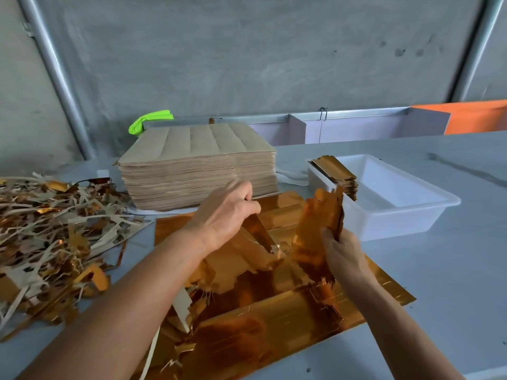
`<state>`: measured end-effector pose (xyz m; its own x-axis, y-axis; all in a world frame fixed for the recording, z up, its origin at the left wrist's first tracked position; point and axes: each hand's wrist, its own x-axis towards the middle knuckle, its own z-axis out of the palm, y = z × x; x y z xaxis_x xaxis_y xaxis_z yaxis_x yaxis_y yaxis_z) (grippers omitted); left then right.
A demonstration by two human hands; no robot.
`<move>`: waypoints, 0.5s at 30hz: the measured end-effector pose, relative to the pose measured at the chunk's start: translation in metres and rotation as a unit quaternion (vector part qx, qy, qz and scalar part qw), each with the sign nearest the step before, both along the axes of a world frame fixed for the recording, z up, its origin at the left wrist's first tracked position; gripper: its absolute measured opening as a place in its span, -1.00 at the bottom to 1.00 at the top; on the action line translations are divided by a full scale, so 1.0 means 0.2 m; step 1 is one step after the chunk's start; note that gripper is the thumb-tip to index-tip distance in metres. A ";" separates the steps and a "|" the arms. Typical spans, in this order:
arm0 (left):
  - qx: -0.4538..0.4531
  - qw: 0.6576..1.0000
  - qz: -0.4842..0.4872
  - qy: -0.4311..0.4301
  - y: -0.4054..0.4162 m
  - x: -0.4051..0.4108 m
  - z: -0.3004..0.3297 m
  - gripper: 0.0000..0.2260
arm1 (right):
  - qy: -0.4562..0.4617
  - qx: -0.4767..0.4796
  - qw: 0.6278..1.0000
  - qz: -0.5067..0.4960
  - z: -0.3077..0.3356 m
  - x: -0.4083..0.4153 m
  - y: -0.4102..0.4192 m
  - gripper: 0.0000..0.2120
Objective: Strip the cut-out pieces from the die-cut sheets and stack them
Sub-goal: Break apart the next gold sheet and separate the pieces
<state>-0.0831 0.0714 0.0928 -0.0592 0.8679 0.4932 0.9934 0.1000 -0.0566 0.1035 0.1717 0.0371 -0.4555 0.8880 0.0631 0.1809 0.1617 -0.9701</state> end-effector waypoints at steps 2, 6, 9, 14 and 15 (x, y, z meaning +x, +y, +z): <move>-0.011 0.999 -0.049 -0.012 0.03 0.04 -0.03 -0.81 | -0.019 0.046 0.998 0.031 0.02 -0.04 -0.01 -0.79; -0.005 0.994 -0.107 -0.017 0.10 0.18 -0.06 -0.73 | -0.053 0.111 0.989 0.086 0.01 -0.11 -0.06 -0.75; 0.039 0.992 -0.120 -0.009 0.12 0.24 -0.06 -0.89 | 0.013 0.074 0.990 0.116 -0.02 -0.10 -0.07 -0.74; 0.095 0.984 -0.135 -0.064 0.13 0.26 -0.07 -0.86 | 0.053 0.066 0.986 0.142 -0.04 -0.07 -0.07 -0.81; 0.092 0.985 -0.133 -0.062 0.13 0.25 -0.08 -0.86 | 0.049 0.058 0.992 0.104 -0.04 -0.08 -0.06 -0.80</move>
